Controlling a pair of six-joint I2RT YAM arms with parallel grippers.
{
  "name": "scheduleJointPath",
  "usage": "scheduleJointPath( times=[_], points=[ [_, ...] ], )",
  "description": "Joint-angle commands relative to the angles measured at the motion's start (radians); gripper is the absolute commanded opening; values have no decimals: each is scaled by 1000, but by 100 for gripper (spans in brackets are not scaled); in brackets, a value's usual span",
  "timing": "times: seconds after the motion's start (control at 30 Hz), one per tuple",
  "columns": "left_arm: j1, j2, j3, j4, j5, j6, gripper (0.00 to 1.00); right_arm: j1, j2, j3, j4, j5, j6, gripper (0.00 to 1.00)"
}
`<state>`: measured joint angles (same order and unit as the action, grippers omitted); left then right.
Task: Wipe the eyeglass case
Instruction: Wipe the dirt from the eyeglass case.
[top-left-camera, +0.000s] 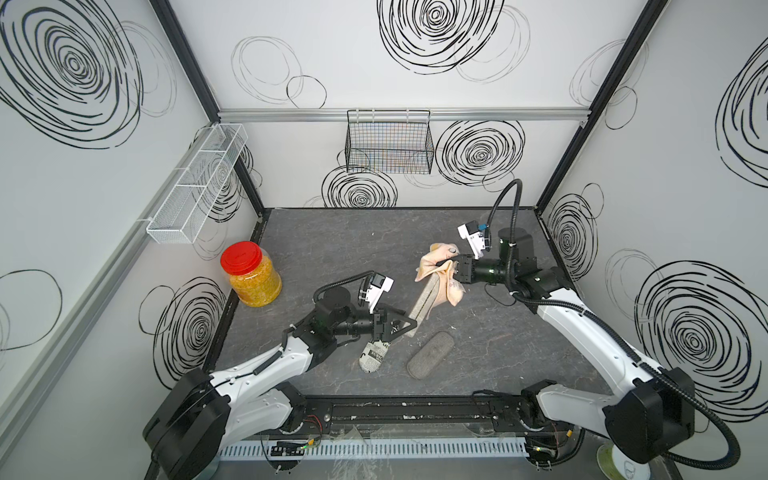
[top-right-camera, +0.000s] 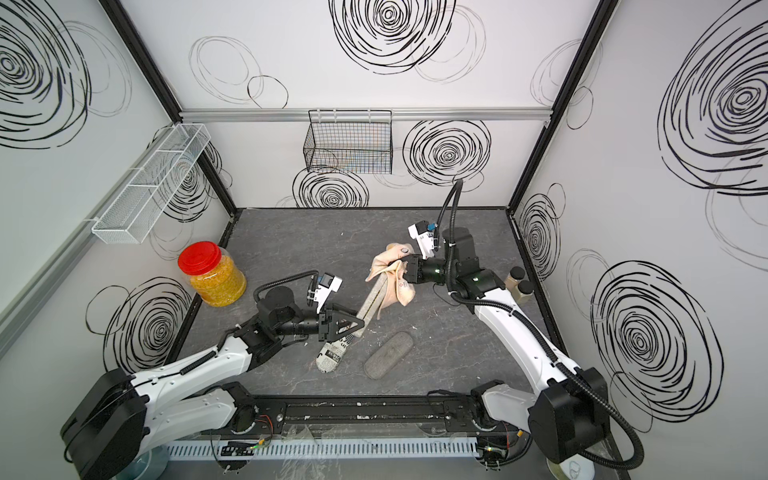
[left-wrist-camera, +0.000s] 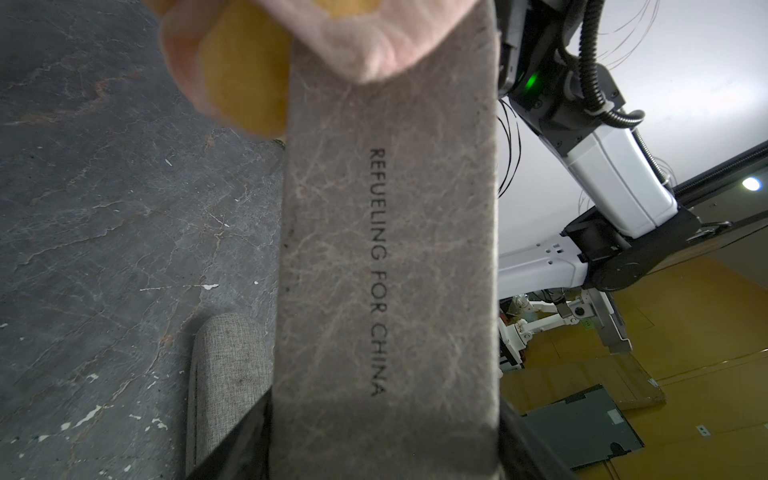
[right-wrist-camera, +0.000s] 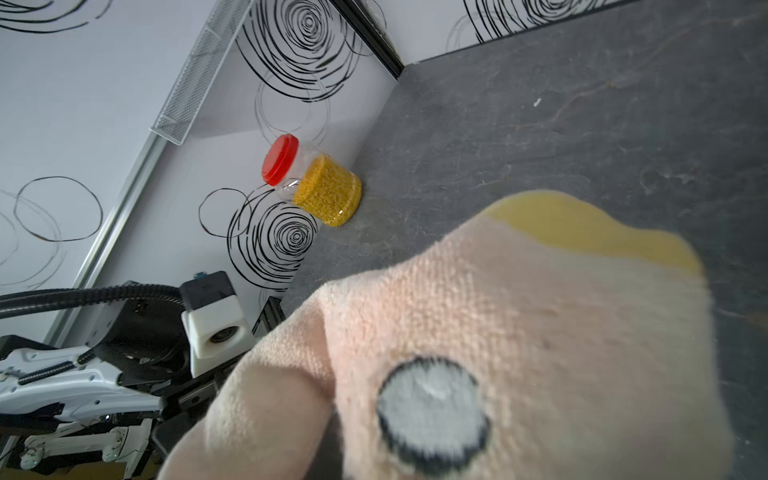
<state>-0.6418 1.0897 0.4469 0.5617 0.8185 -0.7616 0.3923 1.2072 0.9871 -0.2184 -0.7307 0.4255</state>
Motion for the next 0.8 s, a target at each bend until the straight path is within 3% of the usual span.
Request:
scheduleJointPath(
  times=[0.0,0.17,0.23,0.4,0.6,0.77],
  points=[
    [-4,-41,5,76,-3,30,65,6,-65,11,56,-50,-11,2],
    [-6,-38,5,77,-6,31,65,7,-133,-42,307,-232,129,3],
    [-6,-37,6,77,-4,32,65,12,-145,-48,337,-250,163,4],
    [-6,-31,8,80,-4,33,65,15,-117,-53,243,-167,113,4],
    [-6,-25,13,76,-4,35,64,23,0,28,-41,40,-20,2],
    [-5,-26,12,69,-8,39,65,21,-38,1,38,-20,-8,2]
  ],
)
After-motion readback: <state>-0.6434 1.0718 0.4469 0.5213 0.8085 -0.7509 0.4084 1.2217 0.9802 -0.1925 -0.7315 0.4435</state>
